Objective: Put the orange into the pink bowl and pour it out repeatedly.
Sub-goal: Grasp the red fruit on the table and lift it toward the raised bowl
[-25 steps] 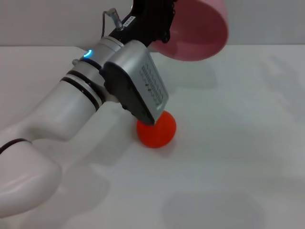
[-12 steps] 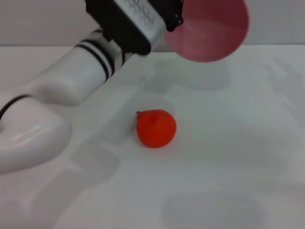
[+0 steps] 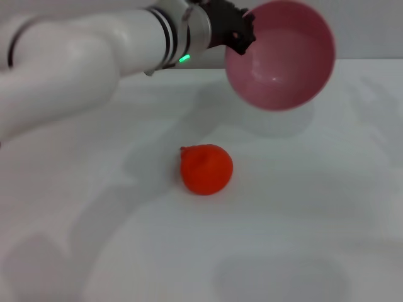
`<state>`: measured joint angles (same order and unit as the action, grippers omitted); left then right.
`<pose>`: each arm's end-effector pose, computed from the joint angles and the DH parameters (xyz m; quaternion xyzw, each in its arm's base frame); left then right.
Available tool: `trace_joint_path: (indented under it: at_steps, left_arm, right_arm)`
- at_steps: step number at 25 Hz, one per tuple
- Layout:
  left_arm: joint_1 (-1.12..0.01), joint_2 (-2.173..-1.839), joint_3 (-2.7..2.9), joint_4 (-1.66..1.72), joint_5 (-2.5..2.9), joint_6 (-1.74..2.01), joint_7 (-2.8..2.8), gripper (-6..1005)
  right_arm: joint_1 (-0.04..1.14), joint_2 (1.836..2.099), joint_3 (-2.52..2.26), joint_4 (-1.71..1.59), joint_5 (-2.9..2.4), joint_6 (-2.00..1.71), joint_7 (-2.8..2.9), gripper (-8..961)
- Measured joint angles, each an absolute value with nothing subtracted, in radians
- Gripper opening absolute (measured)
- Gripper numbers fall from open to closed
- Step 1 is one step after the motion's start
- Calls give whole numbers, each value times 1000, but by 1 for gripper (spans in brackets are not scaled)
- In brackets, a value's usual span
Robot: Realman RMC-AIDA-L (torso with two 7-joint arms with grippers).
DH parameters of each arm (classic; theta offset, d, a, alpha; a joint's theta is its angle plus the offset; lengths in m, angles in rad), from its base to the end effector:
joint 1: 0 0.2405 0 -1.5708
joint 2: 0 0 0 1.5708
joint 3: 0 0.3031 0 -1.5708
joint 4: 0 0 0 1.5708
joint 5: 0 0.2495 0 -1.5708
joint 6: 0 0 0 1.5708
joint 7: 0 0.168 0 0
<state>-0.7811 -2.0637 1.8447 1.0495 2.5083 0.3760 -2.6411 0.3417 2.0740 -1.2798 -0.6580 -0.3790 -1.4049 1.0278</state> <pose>-0.0867 0.5155 -0.1279 -0.9134 -0.0823 -0.0818 0.3902 0.2654 0.4093 0.0557 -0.6476 0.1624 0.6404 0.3798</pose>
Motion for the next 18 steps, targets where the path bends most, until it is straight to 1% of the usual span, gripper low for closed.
trace_joint_path:
  at_steps: [5,8,10,12,15,18]
  left_arm:
    - [-864,-2061,1596,1044,2407,726,-2442,42]
    - [-932,-2053,1398,983,2422,950,-2332,42]
    - [-956,-2047,1303,951,2483,1024,-2291,42]
    - [-963,-2032,1224,934,2549,1083,-2261,42]
    - [-956,-1996,1138,930,2592,1154,-2253,42]
    - [-932,-1966,1063,935,2626,1189,-2264,42]
  right_arm:
    - [351,2074,-1282,-645,-384,-1406,1027,505]
    - [355,2072,-1286,-630,-403,-1412,1027,505]
    - [359,2070,-1285,-628,-445,-1415,1026,505]
    - [365,2068,-1278,-631,-509,-1411,1026,505]
    - [380,2064,-1270,-638,-592,-1399,1018,505]
    - [392,2059,-1261,-653,-661,-1374,1006,505]
